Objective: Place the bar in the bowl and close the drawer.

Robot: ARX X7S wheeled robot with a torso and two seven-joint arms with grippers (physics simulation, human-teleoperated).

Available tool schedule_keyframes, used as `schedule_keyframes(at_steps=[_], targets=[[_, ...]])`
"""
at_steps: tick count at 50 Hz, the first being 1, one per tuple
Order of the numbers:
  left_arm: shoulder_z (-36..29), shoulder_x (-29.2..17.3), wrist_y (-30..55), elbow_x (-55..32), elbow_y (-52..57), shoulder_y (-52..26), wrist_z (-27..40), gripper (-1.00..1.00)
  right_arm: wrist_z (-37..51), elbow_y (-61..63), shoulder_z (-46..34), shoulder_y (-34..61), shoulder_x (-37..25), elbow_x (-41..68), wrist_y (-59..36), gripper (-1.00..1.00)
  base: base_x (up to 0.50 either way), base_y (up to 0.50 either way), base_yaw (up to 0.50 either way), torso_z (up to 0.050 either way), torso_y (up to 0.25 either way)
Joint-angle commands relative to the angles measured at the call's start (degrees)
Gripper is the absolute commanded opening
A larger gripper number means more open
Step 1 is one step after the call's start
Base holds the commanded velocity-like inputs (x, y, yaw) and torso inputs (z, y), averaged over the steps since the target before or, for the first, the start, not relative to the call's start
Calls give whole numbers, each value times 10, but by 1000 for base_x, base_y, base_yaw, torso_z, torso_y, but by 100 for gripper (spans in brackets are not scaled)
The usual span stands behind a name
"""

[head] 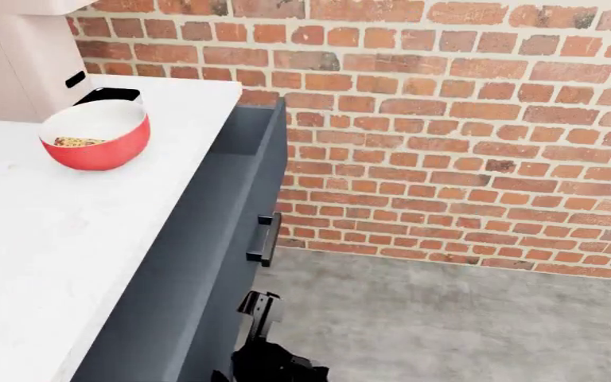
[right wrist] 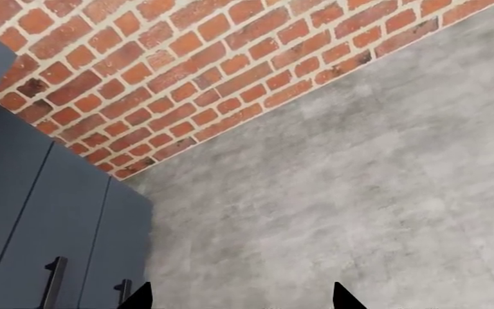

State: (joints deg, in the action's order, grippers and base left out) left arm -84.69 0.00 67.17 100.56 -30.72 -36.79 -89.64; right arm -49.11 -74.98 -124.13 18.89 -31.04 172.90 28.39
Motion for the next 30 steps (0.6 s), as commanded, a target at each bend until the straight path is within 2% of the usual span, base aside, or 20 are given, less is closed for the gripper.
schedule_keyframes(at_steps=[1,18,30], targets=[[21,0,-51,20,-49,8,-4,100,-6,0,-36,-1,3,40,0,100,0,0,0,0,0],[55,0,-115,59,-112,13,-4,100,-10,0,-28,-8,0,43,-3,100,0,0,0,0,0],[13,0,-94,-17,-160,-29,-4,100,-11,0,-22,-10,-4,39,-6,100,0,0,0,0,0]])
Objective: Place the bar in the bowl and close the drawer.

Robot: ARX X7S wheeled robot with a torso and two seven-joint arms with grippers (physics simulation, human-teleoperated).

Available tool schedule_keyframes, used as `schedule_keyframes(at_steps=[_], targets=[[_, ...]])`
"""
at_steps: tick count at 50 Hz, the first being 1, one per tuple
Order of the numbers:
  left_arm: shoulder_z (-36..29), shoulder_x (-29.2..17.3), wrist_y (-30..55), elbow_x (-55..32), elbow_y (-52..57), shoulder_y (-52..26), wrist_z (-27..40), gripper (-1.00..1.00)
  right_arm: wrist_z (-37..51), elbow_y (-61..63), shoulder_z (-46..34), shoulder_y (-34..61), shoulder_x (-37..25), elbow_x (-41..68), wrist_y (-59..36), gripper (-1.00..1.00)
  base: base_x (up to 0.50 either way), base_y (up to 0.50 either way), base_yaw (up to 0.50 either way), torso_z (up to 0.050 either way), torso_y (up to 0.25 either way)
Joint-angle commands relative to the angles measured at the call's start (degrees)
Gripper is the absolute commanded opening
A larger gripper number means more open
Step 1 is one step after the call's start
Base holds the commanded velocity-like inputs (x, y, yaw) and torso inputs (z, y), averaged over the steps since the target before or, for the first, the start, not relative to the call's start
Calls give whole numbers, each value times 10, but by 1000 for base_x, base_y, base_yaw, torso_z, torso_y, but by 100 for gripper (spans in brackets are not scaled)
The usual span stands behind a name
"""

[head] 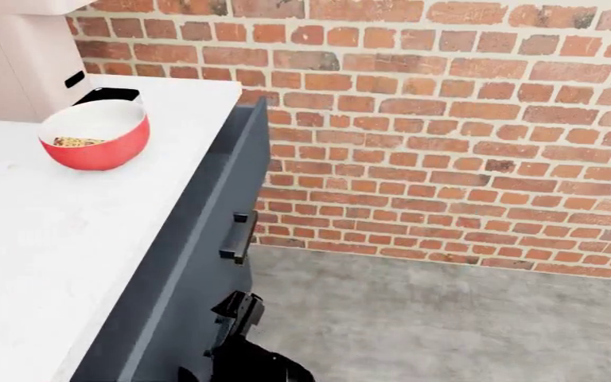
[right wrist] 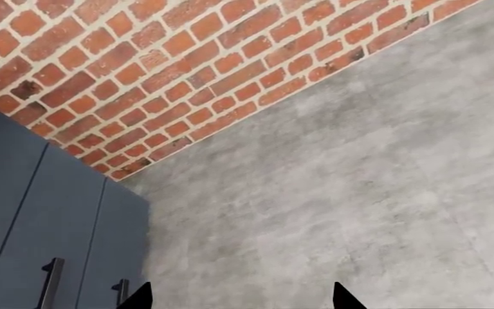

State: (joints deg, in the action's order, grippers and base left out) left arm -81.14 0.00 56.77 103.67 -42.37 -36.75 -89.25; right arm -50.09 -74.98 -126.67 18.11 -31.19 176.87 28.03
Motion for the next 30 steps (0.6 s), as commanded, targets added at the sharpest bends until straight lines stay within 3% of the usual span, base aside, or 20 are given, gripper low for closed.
schedule_keyframes(at_steps=[1,14,30], targets=[[-29,0,13,-56,-48,-34,-7,100,-1,0,3,-2,-3,-1,-2,100,0,0,0,0,0],[-142,0,53,-218,-103,-91,-7,100,2,0,1,-1,-2,-2,-1,100,0,0,0,0,0],[-211,0,41,-330,-152,-116,-7,100,5,0,-4,0,1,2,0,100,0,0,0,0,0]])
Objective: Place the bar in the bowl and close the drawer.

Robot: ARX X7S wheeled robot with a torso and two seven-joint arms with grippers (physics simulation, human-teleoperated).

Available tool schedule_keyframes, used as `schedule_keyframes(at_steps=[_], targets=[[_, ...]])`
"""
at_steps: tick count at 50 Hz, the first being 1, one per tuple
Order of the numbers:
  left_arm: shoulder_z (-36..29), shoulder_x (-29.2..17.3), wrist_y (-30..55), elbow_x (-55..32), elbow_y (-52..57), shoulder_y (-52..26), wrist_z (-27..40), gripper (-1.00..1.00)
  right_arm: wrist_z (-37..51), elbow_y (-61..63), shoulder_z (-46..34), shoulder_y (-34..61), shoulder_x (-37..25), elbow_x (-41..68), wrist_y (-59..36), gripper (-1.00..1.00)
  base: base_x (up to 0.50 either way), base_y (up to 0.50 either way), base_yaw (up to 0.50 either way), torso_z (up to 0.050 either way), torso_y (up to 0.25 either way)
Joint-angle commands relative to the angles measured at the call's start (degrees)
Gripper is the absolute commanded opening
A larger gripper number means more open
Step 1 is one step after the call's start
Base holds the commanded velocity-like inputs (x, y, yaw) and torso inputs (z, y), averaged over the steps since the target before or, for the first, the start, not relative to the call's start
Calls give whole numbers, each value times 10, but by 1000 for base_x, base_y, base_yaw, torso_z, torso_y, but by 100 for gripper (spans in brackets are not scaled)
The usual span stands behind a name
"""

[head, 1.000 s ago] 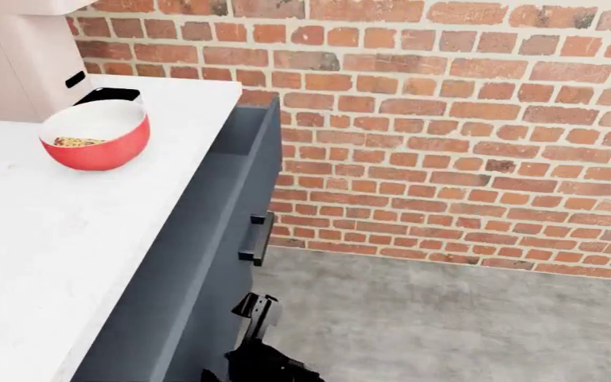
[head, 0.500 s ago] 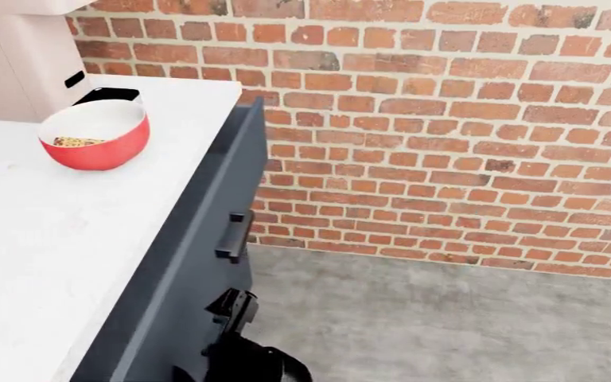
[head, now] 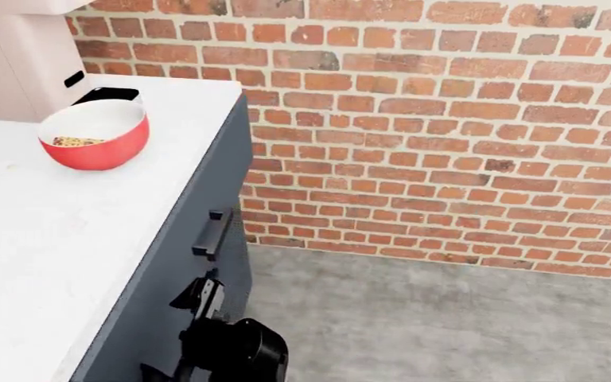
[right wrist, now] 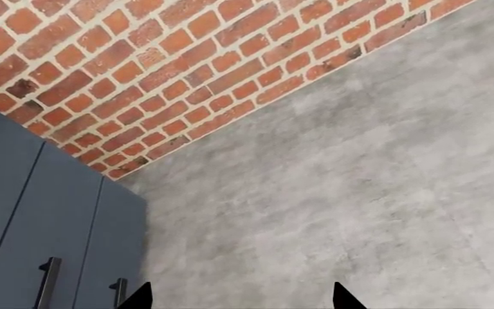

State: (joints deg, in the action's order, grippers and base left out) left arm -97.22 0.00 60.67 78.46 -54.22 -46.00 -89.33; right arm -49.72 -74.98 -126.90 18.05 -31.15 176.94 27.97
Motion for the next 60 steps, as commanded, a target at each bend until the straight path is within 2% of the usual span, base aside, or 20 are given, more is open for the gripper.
schedule_keyframes(at_steps=[1,7,16,26,43,49,60], targets=[[-54,0,2,-82,-37,-25,-7,100,1,0,-2,0,1,1,0,100,0,0,0,0,0],[-86,0,-1,-112,-57,-29,-7,100,-1,0,1,0,-1,1,1,100,0,0,0,0,0],[-155,0,-3,-225,-63,-49,-7,100,0,0,2,0,-1,0,0,100,0,0,0,0,0],[-217,0,-11,-297,-86,-60,-7,100,0,0,4,-1,-3,1,0,100,0,0,0,0,0],[-255,0,-26,-366,-121,-67,-7,100,1,0,5,-3,-2,1,0,100,0,0,0,0,1],[-242,0,-37,-367,-138,-67,-7,100,1,0,6,-3,-2,1,-1,100,0,0,0,0,0],[-74,0,-100,-201,-167,-53,-4,100,1,0,4,0,-3,-1,1,100,0,0,0,0,1]])
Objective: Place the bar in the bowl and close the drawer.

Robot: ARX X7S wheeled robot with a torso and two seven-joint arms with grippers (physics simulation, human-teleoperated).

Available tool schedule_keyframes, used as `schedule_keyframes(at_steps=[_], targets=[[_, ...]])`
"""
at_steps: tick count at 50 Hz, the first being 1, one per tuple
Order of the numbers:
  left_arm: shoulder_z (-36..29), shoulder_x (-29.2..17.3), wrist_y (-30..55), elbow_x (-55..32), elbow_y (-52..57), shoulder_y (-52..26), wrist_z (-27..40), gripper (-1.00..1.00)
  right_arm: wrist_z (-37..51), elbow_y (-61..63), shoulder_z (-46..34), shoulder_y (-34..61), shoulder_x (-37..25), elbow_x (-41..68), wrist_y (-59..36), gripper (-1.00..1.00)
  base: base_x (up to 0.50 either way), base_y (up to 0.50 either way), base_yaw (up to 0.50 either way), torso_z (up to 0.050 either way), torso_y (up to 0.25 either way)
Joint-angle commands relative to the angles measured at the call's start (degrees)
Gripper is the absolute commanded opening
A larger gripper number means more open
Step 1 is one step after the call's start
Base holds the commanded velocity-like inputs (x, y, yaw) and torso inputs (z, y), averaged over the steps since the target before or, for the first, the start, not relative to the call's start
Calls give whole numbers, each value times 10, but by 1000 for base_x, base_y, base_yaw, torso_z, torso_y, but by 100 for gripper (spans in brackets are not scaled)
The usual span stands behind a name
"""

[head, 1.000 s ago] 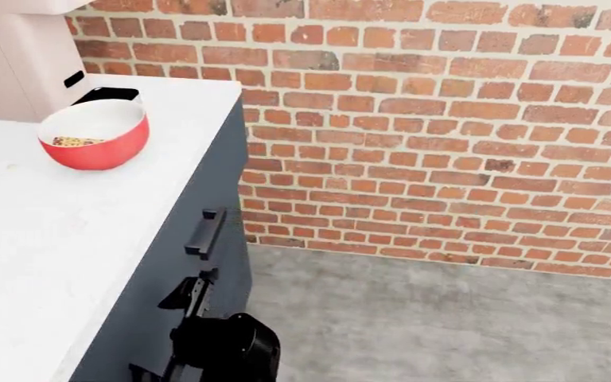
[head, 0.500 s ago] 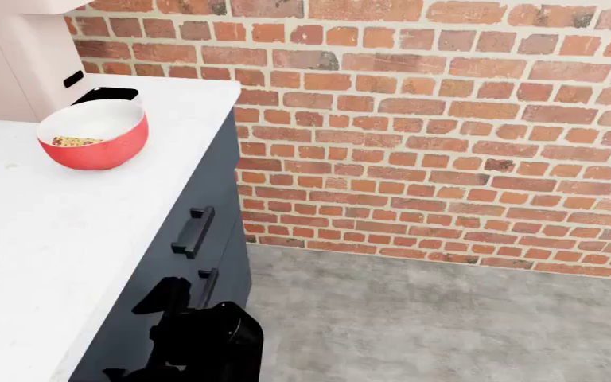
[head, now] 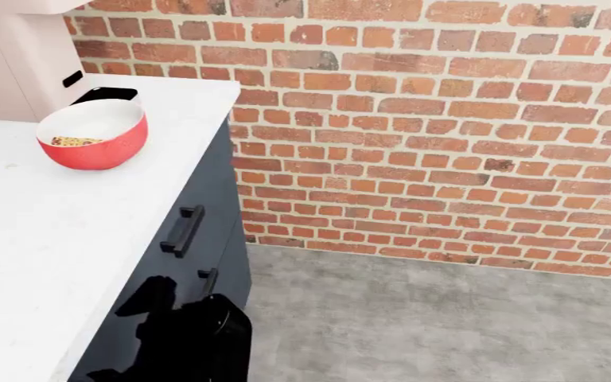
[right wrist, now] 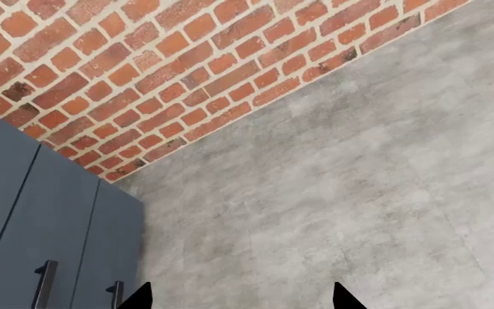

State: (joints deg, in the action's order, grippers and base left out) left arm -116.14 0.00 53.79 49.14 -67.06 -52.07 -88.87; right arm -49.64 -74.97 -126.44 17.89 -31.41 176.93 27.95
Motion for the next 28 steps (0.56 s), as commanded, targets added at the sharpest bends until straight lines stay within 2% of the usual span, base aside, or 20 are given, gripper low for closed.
schedule_keyframes(at_steps=[1,10,28], targets=[[128,0,-37,104,-40,8,-8,100,0,0,0,1,-1,-1,1,100,0,0,0,0,0],[174,0,-65,136,-61,15,15,100,0,0,0,1,-1,-1,3,100,0,-1,0,0,0],[154,0,-67,87,-77,13,32,100,3,0,-1,1,-1,-1,6,100,12,7,8,0,0]])
